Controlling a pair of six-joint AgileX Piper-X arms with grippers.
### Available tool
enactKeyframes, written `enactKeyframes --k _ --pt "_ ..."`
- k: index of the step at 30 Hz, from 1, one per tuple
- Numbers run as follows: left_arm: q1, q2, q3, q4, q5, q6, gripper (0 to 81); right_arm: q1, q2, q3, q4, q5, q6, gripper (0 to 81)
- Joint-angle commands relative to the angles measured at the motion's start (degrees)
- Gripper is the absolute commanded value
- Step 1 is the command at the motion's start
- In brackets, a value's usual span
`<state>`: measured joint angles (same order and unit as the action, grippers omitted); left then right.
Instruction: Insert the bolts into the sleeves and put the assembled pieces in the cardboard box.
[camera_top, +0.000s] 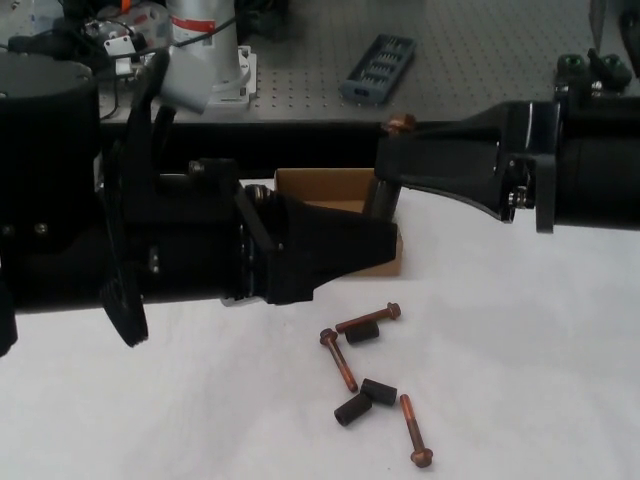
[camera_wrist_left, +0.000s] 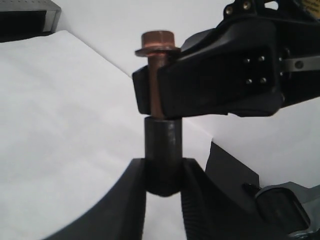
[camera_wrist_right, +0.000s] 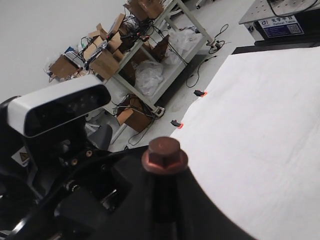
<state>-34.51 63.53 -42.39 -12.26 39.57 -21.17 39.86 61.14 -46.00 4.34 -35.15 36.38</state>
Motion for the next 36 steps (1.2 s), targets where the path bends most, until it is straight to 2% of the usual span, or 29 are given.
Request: enactKeyframes --k 1,3,4,6,8,9,10,13,20,27,31,36 --pt "0.0 -0.3 -1.5 -6.8 -4.4 0.7 0.6 2.1 0.0 0.0 2.2 -9.1 1.0 2.7" --pt "0.0 -0.3 -1.5 -6.8 -4.4 0.7 0.6 2.1 0.0 0.0 2.2 -9.1 1.0 0.1" --pt "0.0 -0.3 -1.5 -6.8 -4.4 0.8 0.6 2.1 0.0 0.0 2.2 -9.1 1.0 4.4" --pt "0.0 -0.3 -1.5 -6.8 -4.6 0.8 0.6 2.1 0.0 0.0 2.2 -9.1 1.0 19.9" --pt "0.0 -0.3 -1.5 -6.8 -4.6 1.0 0.6 2.1 0.0 0.0 2.2 -8.6 2.9 40.2" --pt "0.0 -0.3 -1.5 -6.8 -4.6 1.1 0.6 2.1 0.0 0.0 2.2 -7.6 4.2 45.6" --pt "0.0 -0.3 -1.5 -6.8 -4.6 1.1 0.6 2.1 0.0 0.0 2.2 -7.6 4.8 46.7" --pt "0.0 -0.3 -1.5 -6.8 -4.6 1.1 0.6 2.1 0.0 0.0 2.2 -8.3 4.8 40.7" --pt "0.0 -0.3 -1.5 -7.7 -6.9 1.0 0.6 2.1 0.0 0.0 2.2 -9.2 4.7 40.6" --pt "0.0 -0.3 -1.5 -12.3 -7.2 1.0 0.6 2.1 0.0 0.0 10.4 -8.3 -2.7 40.6" --pt "0.0 -0.3 -1.5 -11.9 -7.2 0.8 0.6 2.1 0.0 0.0 11.1 -7.8 -3.4 40.6" --pt "0.0 -0.3 -1.5 -12.3 -7.2 0.8 0.6 2.1 0.0 0.0 15.5 -5.8 -8.0 40.6"
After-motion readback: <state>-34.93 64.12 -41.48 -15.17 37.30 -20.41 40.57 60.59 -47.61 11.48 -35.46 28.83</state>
